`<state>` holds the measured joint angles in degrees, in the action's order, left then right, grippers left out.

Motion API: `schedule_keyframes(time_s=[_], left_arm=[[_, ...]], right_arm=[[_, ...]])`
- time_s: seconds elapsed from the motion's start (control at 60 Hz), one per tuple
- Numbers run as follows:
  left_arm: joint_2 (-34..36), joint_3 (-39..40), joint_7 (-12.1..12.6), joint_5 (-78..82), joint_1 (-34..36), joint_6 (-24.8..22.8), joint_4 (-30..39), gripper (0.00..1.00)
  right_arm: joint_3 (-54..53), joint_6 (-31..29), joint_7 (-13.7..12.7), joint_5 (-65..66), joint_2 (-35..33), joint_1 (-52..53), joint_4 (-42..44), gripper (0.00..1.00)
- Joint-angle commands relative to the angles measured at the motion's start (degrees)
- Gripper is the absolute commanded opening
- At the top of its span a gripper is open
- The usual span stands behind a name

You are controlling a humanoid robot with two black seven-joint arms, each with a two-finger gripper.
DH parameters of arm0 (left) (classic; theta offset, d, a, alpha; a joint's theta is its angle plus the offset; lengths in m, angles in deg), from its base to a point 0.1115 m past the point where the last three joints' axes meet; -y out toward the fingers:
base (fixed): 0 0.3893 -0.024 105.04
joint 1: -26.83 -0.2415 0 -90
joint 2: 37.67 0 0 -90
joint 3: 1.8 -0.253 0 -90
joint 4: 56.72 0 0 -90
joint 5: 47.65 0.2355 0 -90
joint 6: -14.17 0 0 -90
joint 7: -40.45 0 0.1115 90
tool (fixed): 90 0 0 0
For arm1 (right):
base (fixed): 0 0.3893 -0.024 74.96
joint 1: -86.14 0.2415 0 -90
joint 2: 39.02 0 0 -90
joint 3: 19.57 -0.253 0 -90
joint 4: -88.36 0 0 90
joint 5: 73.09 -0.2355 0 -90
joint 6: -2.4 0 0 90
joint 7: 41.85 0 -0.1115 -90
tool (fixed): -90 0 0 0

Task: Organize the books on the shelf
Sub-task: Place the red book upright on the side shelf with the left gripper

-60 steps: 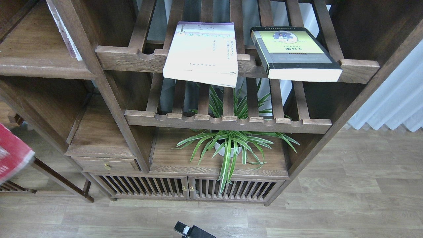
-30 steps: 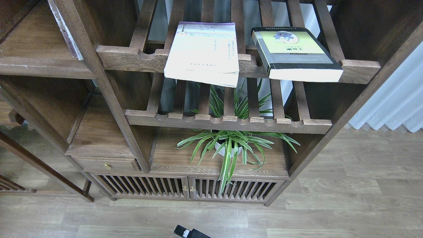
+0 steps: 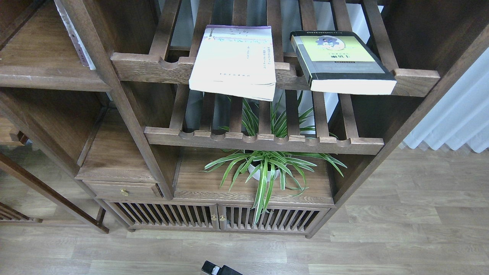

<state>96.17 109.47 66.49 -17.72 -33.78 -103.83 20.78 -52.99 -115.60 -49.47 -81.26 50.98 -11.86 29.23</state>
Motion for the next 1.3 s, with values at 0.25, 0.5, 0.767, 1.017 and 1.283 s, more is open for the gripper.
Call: schedule_keyframes(time_s=[0.25, 0.5, 0.767, 1.017, 1.283], left_arm=[[-0.51, -16.08, -0.19, 2.51, 18.33, 0.0, -11.14, 0.07], [-1.65, -23.9, -0.46, 2.51, 26.94, 0.0, -17.64, 0.07], [-4.11, -29.18, -0.63, 2.51, 33.18, 0.0, -25.11, 0.07], [-8.07, -33.05, -1.25, 2.51, 38.72, 0.0, -31.36, 0.07], [-10.71, -35.16, -2.04, 2.42, 39.25, 0.0, -32.59, 0.08]], right_arm=[[0.02, 0.0, 0.14, 0.0, 0.0, -0.35, -0.02, 0.99], [0.02, 0.0, 0.14, 0.0, 0.0, -0.35, -0.02, 0.99], [-0.07, 0.0, 0.23, 0.0, 0.0, -0.35, -0.02, 0.99], [-0.07, 0.0, 0.23, -0.09, 0.0, -0.35, -0.02, 0.99], [-0.07, 0.0, 0.23, -0.09, 0.0, -0.35, -0.02, 0.99]])
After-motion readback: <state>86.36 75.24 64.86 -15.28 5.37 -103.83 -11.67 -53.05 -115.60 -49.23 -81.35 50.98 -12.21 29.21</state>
